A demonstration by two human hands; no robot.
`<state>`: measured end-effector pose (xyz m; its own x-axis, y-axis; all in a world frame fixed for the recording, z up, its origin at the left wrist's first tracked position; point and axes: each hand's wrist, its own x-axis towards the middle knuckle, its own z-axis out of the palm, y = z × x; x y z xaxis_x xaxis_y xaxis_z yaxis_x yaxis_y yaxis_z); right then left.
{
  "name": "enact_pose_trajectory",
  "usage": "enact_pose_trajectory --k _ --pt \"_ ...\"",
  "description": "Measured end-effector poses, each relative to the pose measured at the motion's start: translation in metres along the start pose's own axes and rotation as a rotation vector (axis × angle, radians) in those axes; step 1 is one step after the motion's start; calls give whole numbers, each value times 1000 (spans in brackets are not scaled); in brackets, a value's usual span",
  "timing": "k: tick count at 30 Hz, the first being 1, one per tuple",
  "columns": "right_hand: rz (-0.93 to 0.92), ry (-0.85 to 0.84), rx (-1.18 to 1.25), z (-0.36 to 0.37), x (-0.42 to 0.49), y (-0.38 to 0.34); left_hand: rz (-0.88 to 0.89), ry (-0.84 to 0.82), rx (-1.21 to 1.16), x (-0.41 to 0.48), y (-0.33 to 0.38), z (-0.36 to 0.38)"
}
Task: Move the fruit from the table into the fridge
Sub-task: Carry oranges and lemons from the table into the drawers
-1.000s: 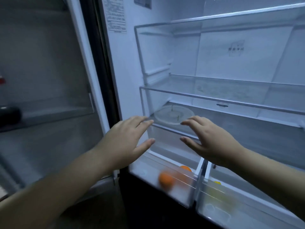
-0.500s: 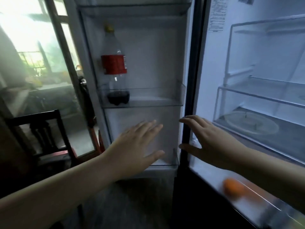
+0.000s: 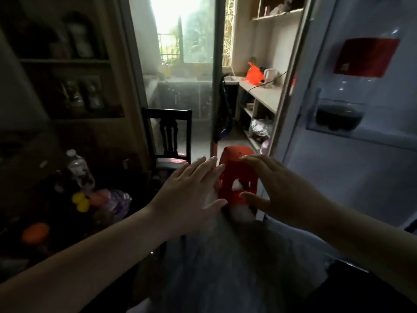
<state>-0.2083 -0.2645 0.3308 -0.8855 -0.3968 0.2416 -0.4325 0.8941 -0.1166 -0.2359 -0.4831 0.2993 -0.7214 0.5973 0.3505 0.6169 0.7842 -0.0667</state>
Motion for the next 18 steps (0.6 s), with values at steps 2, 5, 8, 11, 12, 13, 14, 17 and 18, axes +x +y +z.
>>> enact_pose_trajectory --k 2,5,8,11,12,13,14,17,18 --pt "-59 8 11 21 29 -21 -72 -4 13 -21 -31 7" --pt "-163 34 9 57 71 -49 -198 0 72 -54 -70 16" --pt "-181 57 82 88 102 -76 -291 -17 89 -81 -95 24" --pt "-248 54 139 115 129 -100 -400 -63 61 -103 -120 35" --pt "-271 47 151 124 138 -106 -437 -75 62 -109 -127 40" --pt "-290 33 159 132 146 -112 -471 -79 66 -114 -134 46" --pt "-309 18 170 140 155 -116 -508 -81 68 -118 -140 51" --pt "-379 -22 221 165 183 -121 -612 -70 35 -126 -159 68" --pt "-404 -40 240 174 193 -121 -647 -61 9 -127 -164 75"
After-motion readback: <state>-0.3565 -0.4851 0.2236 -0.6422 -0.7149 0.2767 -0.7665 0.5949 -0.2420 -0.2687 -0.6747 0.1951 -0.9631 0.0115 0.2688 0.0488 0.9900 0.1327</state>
